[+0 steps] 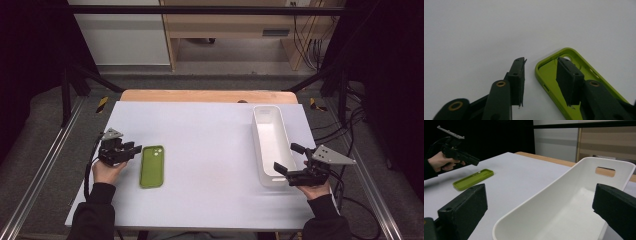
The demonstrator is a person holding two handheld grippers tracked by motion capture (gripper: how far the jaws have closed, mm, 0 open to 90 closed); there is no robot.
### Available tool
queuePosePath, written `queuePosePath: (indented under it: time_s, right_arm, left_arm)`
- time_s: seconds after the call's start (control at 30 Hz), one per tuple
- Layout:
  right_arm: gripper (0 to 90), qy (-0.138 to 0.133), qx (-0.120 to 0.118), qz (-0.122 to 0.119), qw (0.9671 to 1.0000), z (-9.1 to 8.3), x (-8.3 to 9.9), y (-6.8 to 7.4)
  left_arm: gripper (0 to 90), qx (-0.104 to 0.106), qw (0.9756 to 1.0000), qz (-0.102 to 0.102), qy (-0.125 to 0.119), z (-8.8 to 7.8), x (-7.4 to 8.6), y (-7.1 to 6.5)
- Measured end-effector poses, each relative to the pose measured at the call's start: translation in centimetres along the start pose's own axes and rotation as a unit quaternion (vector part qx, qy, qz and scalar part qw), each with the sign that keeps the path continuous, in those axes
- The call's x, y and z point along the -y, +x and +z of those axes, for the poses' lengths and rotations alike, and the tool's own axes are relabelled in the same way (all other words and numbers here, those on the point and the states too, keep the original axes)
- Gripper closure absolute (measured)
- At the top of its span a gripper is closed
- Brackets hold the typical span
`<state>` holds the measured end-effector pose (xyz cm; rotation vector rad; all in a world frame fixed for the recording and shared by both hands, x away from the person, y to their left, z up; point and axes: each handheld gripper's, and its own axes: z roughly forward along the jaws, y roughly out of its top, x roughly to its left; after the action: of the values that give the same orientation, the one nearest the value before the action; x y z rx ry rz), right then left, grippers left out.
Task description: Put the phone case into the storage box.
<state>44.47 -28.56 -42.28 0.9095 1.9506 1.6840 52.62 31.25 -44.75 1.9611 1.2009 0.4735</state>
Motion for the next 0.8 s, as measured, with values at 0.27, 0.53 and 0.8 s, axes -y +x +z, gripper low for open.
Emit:
queuePosePath:
  time_s: [0.27,0.53,0.8]
  right_arm:
    - [0.2,0.002,0.001,-0.002,1.0,0.1,0.0,0.0]
    - [0.2,0.001,0.0,-0.001,1.0,0.1,0.0,0.0]
    - [0.2,0.001,0.0,-0.002,1.0,0.1,0.0,0.0]
  left_arm:
    - [74.3,-0.014,0.9997,0.008,0.018,0.8,0.1,-0.3]
    - [86.6,-0.024,0.9994,0.005,0.025,1.4,0.1,-0.4]
    - [89.3,-0.036,0.9987,-0.004,0.037,2.1,0.2,-0.3]
